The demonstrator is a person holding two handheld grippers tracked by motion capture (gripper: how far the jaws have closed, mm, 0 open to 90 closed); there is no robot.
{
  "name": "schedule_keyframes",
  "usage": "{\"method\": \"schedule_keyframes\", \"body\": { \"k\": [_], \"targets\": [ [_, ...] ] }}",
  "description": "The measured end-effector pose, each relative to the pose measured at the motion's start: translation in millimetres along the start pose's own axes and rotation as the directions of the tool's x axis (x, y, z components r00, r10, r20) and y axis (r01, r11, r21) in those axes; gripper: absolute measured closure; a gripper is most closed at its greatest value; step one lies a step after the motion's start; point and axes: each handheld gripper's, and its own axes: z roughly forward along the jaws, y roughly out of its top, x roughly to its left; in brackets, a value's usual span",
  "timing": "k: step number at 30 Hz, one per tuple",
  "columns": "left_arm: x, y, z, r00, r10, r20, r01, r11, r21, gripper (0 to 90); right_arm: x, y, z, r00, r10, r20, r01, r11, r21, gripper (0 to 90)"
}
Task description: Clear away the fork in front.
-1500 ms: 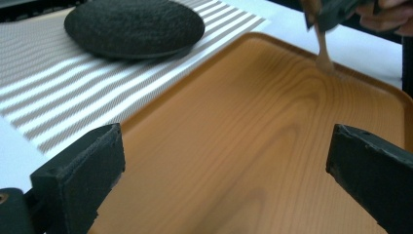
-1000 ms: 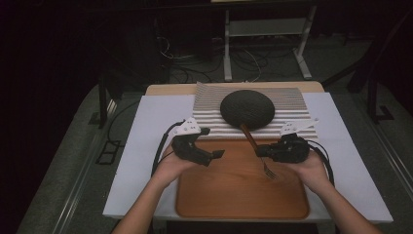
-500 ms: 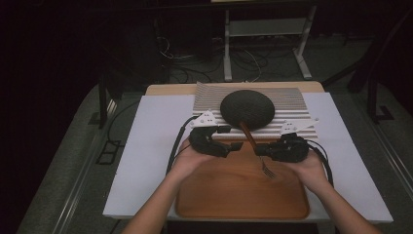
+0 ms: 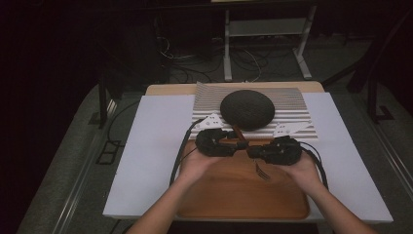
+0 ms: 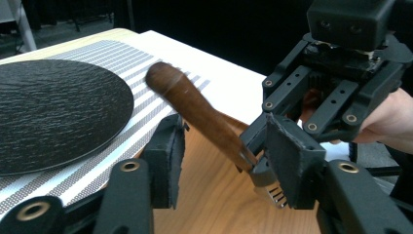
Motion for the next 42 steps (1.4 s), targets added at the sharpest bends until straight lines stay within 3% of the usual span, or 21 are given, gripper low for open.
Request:
{"method": "schedule_keyframes", "body": {
  "k": [2,10,27,29,30,31,34,35,37,38,41,42],
  "targets": [
    [0.1,-1.2,0.4,0.9998,-0.012,-0.019,0.012,0.9999,0.001,58.1,1.6,1.0,2.4,1.0,-0.006,0.003,0.006,1.0,-0.007,77.3],
    [1.1,-5.3,3.4,0.9977,-0.068,0.004,0.068,0.9976,-0.011,67.0,3.2,2.3,5.4,0.9997,-0.014,0.02,0.015,1.0,-0.006,77.3],
    [-1.1,-4.2,-0.6,0.9971,-0.051,0.056,0.053,0.9982,-0.029,76.6,9.9,6.6,9.7,0.9988,-0.044,0.02,0.044,0.999,-0.02,75.5],
    [-0.8,-3.5,-2.2,0.9974,-0.045,0.055,0.047,0.9984,-0.032,77.0,8.7,6.7,9.7,0.9992,-0.039,-0.007,0.039,0.999,-0.02,67.7],
    [-0.5,-2.2,-4.5,0.9973,-0.043,0.059,0.045,0.9983,-0.038,77.3,7.8,6.0,10.2,0.9994,-0.027,-0.021,0.027,0.999,-0.019,55.9],
    [-0.5,-2.2,-4.5,0.9973,-0.043,0.059,0.045,0.9983,-0.038,77.4,7.8,6.0,10.2,0.9994,-0.027,-0.021,0.027,0.999,-0.019,55.9],
    [-1.3,-0.2,-7.5,0.9986,-0.024,0.048,0.025,0.9993,-0.029,78.1,5.5,2.7,10.6,0.9994,-0.017,-0.031,0.017,1.0,-0.023,41.6],
    [-1.5,0.1,-8.7,0.9989,-0.015,0.044,0.017,0.9995,-0.028,78.1,5.5,2.7,10.6,0.9994,-0.017,-0.031,0.017,1.0,-0.023,41.6],
    [-0.9,0.2,-10.9,0.999,-0.013,0.042,0.014,0.9995,-0.029,78.7,4.3,0.1,9.1,0.9998,-0.01,-0.017,0.009,0.999,-0.034,35.6],
    [0.4,0.0,-13.5,0.9992,-0.01,0.039,0.011,0.9992,-0.038,80.9,3.3,-2.8,6.5,0.9998,0.003,0.017,-0.002,0.999,-0.048,30.4],
    [2.2,0.3,-16.3,0.999,-0.016,0.042,0.017,0.999,-0.042,81.3,0.6,-4.7,3.8,0.9995,0.014,0.028,-0.012,0.998,-0.054,25.4],
    [4.4,0.1,-19.5,0.9988,-0.019,0.046,0.021,0.999,-0.041,81.2,-2.3,-6.8,0.9,0.9989,0.02,0.043,-0.017,0.998,-0.068,19.0]
  ]
}}
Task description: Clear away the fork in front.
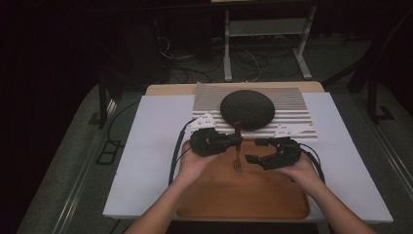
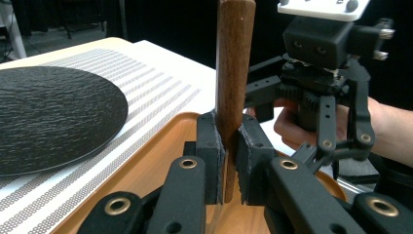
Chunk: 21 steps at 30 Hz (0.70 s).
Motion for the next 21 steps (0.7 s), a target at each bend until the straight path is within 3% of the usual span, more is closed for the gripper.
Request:
{"method": "schedule_keyframes", "body": {
  "k": [1,2,3,6,8,15,21],
  "targets": [
    [0.0,0.0,0.0,1.0,0.0,0.0,0.0,1.0,0.0,81.1,0.0,0.0,0.0,1.0,0.0,0.0,0.0,1.0,0.0,19.0],
    [2.6,-1.2,-5.2,1.0,-0.003,0.002,0.003,1.0,-0.002,81.0,-1.0,-2.4,-3.0,0.999,-0.008,0.043,0.008,1.0,0.009,14.2],
    [2.6,-1.2,-5.2,1.0,-0.003,0.002,0.003,1.0,-0.002,80.9,-1.0,-2.4,-3.0,0.999,-0.008,0.043,0.008,1.0,0.009,14.2],
    [6.1,-3.2,-15.6,1.0,0.003,0.005,-0.003,1.0,0.003,80.8,-3.2,-8.5,-9.1,0.9939,-0.046,0.1,0.044,0.999,0.022,12.3],
    [8.4,-4.6,-23.6,0.9999,0.001,0.011,-0.001,1.0,0.001,80.7,-7.6,-15.3,-15.4,0.9901,-0.025,0.138,0.023,1.0,0.015,4.5],
    [16.4,-11.1,-50.9,0.9999,-0.002,0.017,0.001,0.9998,0.019,80.5,-11.8,-32.3,-29.0,0.9765,-0.058,0.207,0.05,0.998,0.042,0.7],
    [22.5,-15.8,-71.5,0.9998,-0.018,0.009,0.018,0.9993,0.033,80.3,-15.6,-56.0,-47.3,0.9694,-0.027,0.244,0.017,0.999,0.043,0.7]
  ]
}}
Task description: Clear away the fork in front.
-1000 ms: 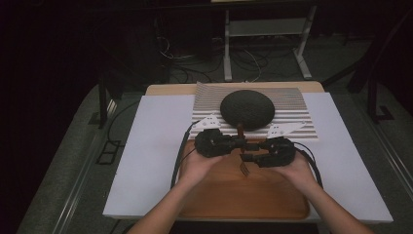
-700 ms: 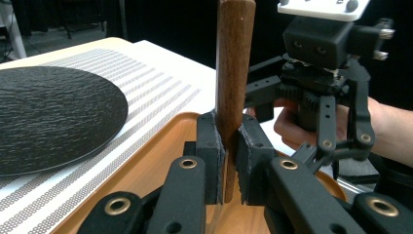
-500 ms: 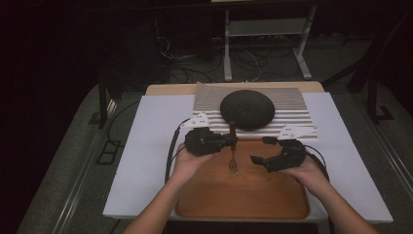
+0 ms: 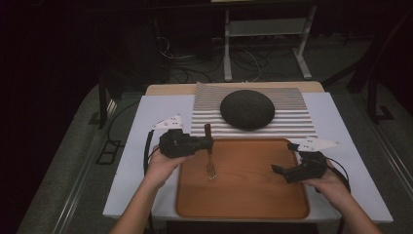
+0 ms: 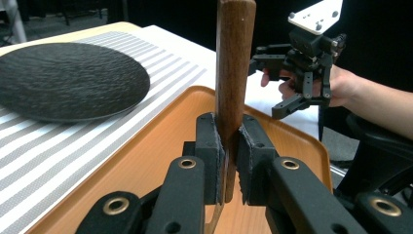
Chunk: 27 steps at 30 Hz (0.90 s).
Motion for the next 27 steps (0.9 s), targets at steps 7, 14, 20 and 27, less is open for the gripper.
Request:
{"method": "schedule_keyframes", "body": {
  "k": [7,14,20,27],
  "targets": [
    [2.2,-7.2,-20.1,0.9996,-0.027,-0.002,0.027,0.9996,0.009,80.2,-5.1,-19.8,-11.9,0.9993,0.033,0.018,-0.033,0.999,0.001,0.7],
    [-2.8,-22.3,-31.9,0.9976,-0.066,0.023,0.065,0.9976,0.023,79.8,-10.4,-26.2,-16.1,0.9978,0.052,0.041,-0.052,0.999,-0.005,0.7],
    [-2.0,-33.8,-39.4,0.995,-0.095,0.03,0.094,0.9949,0.036,79.7,-10.3,-25.8,-15.5,0.9979,0.049,0.042,-0.049,0.999,-0.009,0.7],
    [6.4,-35.7,-34.3,0.9972,-0.068,-0.031,0.069,0.9968,0.041,76.3,-9.7,-25.7,-14.8,0.9981,0.045,0.042,-0.045,0.999,-0.006,0.7]
  ]
}}
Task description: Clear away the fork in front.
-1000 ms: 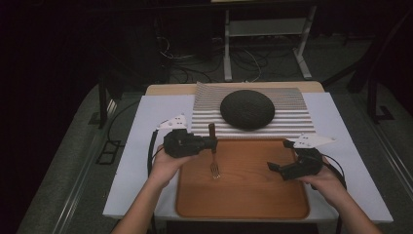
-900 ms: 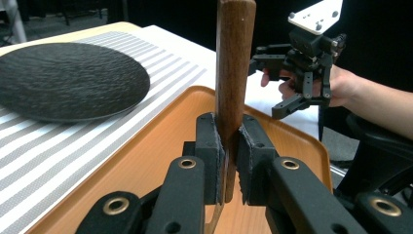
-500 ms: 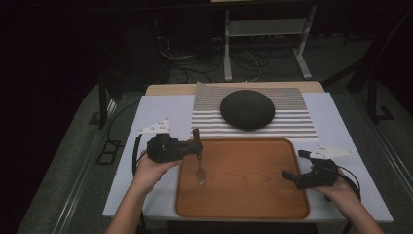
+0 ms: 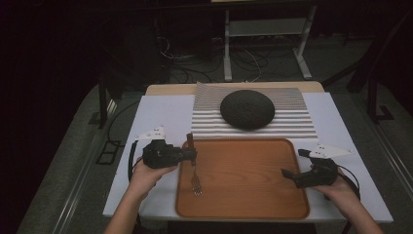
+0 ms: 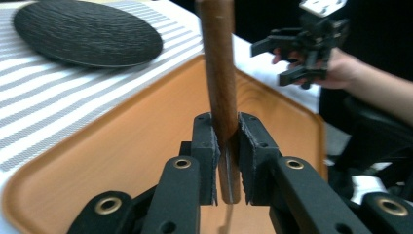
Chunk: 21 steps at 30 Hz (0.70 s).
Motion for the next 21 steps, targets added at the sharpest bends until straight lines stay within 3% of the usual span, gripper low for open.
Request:
{"method": "schedule_keyframes", "body": {
  "k": [2,8,13,21],
  "targets": [
    [6.3,-0.4,4.9,0.999,0.015,-0.042,-0.014,0.9998,0.015,74.6,0.1,0.1,0.3,1.0,0.0,-0.001,0.0,1.0,0.0,0.7],
    [21.2,-2.2,15.9,0.9956,0.012,-0.092,-0.007,0.9983,0.058,69.7,0.6,0.4,2.3,1.0,-0.005,0.0,0.005,1.0,0.005,0.7],
    [33.1,-7.4,27.6,0.9954,-0.013,-0.095,0.023,0.9937,0.11,65.6,1.2,0.3,2.1,0.9999,-0.011,-0.002,0.011,1.0,0.004,0.8],
    [39.3,-18.9,31.3,0.9948,-0.076,-0.068,0.084,0.9895,0.118,64.4,1.8,0.5,2.2,0.9998,-0.019,-0.003,0.019,1.0,0.004,0.7]
  ]
}}
